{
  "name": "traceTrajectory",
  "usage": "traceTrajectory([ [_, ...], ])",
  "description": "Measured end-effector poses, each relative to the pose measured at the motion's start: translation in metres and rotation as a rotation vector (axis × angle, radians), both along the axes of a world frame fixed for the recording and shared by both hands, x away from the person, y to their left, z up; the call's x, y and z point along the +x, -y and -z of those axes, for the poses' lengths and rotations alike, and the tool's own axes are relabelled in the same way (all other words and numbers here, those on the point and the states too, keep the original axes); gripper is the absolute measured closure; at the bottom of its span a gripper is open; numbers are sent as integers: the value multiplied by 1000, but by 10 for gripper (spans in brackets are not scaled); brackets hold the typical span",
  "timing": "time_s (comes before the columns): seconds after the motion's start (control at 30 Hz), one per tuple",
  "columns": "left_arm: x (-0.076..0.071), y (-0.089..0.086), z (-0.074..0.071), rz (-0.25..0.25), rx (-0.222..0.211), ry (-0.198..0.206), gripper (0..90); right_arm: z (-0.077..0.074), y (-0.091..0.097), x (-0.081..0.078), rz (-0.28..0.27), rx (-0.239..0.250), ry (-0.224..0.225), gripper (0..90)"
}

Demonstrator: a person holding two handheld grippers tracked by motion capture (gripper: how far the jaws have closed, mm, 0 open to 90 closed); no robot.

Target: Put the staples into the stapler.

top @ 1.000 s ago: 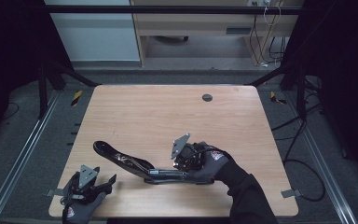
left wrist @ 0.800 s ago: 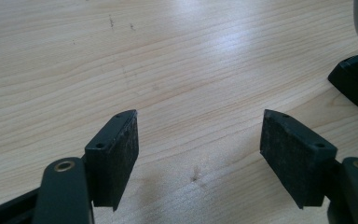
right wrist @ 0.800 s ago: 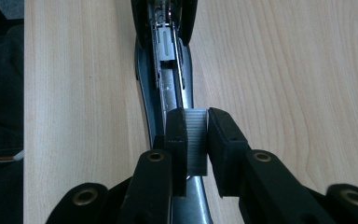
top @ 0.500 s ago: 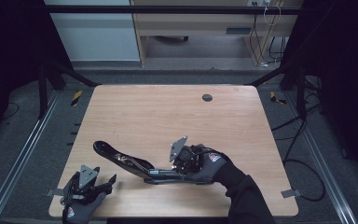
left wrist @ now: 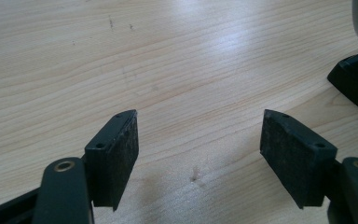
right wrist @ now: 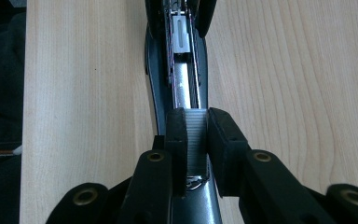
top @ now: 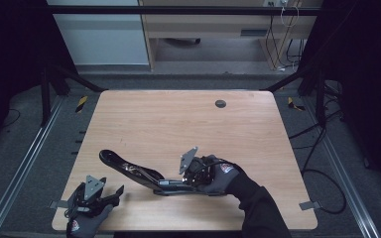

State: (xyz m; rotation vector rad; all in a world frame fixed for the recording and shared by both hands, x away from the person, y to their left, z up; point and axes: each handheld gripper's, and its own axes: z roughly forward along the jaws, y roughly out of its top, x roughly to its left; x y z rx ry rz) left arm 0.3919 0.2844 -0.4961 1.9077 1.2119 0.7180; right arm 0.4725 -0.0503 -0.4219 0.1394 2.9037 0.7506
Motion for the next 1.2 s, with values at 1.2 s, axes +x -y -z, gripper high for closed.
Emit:
traceTrajectory([
  [1.2,0,0,0,3,8,-3,274,7,3,2,-24,2,-13,783],
])
